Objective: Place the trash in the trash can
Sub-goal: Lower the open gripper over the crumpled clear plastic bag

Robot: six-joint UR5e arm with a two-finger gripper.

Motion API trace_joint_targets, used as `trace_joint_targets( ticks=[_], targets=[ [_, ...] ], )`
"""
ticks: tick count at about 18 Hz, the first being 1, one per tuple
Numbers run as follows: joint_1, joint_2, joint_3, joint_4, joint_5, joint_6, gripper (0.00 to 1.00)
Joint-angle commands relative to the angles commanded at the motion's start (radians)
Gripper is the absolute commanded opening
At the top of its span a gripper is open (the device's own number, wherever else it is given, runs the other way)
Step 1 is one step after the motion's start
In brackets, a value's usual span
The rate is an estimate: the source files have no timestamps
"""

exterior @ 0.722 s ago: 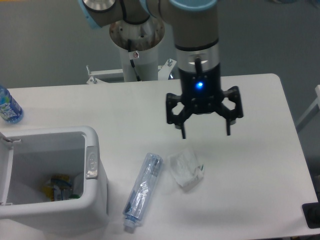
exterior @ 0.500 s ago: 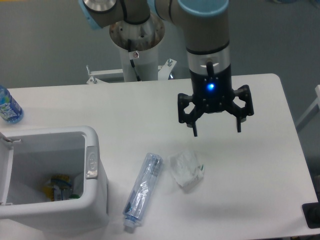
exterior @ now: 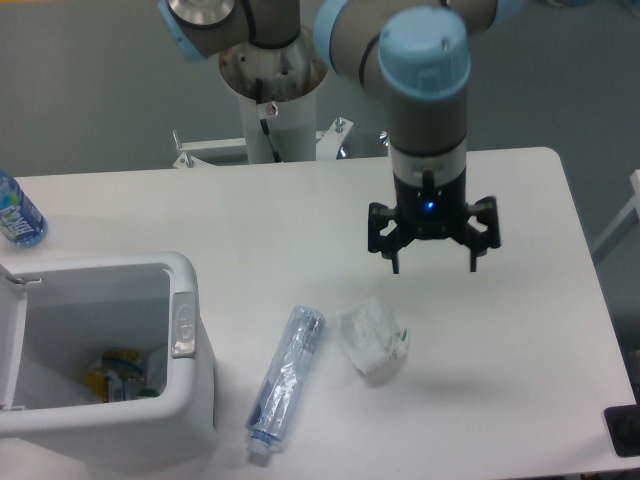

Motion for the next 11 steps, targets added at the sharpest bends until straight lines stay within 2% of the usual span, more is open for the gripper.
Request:
trace_joint_targets(
  ticks=[2, 9, 11],
  targets=[
    [0.0, -0.02, -0.054, 0.048, 0.0, 0.0, 1.0],
    [-0.003, -0.152, -0.079, 0.108, 0.005, -0.003, 1.0],
    [-0.005, -0.161, -0.091, 0.129, 0.006, -0.003, 1.0]
  ],
)
